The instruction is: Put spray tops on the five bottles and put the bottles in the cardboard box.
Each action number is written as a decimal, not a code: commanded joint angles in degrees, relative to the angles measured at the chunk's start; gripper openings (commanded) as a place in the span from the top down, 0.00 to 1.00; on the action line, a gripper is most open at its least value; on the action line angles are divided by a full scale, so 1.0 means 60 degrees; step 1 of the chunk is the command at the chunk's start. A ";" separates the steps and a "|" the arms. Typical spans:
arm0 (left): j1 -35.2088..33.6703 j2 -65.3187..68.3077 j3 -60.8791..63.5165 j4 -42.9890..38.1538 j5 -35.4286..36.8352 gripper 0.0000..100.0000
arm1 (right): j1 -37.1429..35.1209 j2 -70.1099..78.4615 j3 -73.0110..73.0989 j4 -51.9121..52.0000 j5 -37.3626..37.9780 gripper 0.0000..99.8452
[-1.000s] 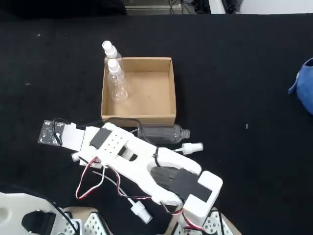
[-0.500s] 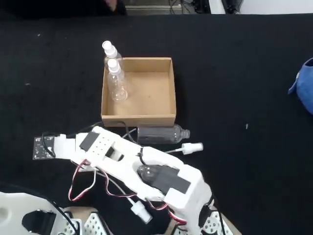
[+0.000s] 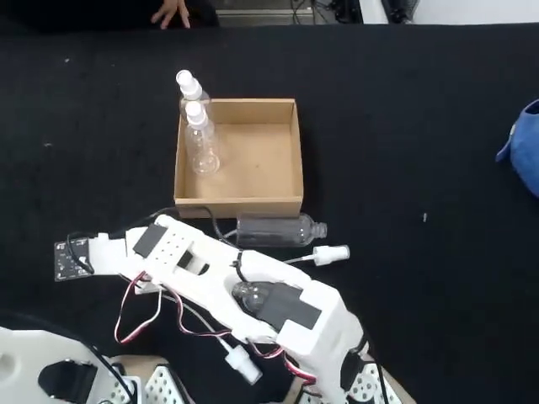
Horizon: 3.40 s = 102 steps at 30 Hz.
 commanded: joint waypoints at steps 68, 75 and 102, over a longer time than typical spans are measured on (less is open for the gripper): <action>0.7978 -1.1399 0.8989 -0.6549 0.7648 0.97 | 0.3004 -1.1744 -0.0095 -0.1846 -0.9040 0.99; 0.9136 -1.2161 0.9136 -0.6681 0.7648 0.97 | 0.3868 -1.1875 0.0432 -0.2813 -0.9099 0.99; 1.2960 -1.7758 1.4747 -1.1619 0.7648 0.97 | 0.3941 -1.1773 0.0491 -0.3399 -0.9026 0.99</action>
